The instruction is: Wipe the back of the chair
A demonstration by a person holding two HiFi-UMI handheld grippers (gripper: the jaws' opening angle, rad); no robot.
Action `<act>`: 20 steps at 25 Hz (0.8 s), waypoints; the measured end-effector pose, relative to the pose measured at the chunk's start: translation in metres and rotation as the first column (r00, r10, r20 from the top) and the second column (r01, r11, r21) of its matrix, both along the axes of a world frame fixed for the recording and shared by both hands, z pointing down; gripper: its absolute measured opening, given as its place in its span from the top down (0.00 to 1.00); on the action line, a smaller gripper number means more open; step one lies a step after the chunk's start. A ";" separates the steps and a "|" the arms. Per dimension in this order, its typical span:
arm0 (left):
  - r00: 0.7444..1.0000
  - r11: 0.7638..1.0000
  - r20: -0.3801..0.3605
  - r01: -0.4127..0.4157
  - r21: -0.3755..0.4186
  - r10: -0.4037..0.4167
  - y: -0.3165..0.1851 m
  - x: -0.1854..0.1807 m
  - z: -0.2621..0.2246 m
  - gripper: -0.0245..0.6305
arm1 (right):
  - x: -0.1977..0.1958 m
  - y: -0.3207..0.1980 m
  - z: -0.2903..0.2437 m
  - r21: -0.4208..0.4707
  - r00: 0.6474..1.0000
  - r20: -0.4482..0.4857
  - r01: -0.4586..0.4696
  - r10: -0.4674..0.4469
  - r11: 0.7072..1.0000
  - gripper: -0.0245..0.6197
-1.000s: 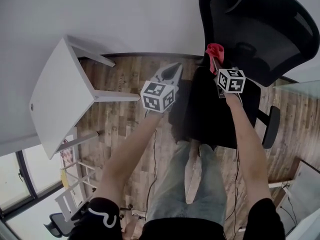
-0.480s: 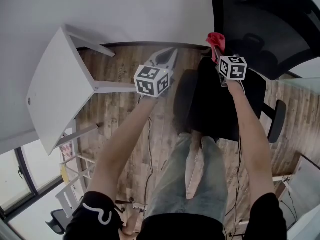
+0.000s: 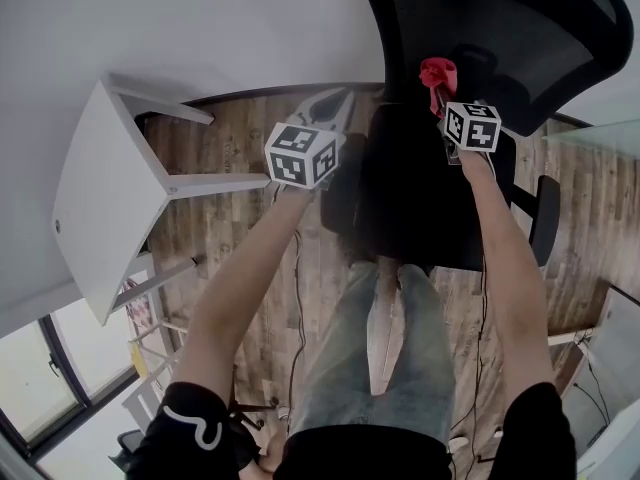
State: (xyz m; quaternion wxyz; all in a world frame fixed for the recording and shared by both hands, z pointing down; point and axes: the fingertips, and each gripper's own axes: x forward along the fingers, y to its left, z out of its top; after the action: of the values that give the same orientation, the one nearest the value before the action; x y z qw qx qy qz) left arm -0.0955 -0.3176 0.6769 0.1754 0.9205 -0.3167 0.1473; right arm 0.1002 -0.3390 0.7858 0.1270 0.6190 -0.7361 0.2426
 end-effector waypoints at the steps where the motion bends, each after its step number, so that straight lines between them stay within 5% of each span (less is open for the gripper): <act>1: 1.000 1.000 0.000 -0.009 -0.001 0.009 0.003 0.010 0.000 0.93 | 0.014 0.004 -0.001 0.002 1.000 0.000 -0.015 0.015 1.000 0.85; 20: 0.986 0.986 -0.009 -0.164 -0.022 0.164 0.039 0.197 -0.004 0.93 | 0.239 0.097 -0.003 0.002 0.974 -0.027 -0.223 0.223 0.975 0.84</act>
State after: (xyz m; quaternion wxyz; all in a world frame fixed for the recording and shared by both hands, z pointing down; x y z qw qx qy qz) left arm 0.1013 -0.2783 0.6734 0.1741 0.9420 -0.2374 0.1613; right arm 0.3394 -0.2419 0.7823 0.1094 0.7010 -0.6599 0.2474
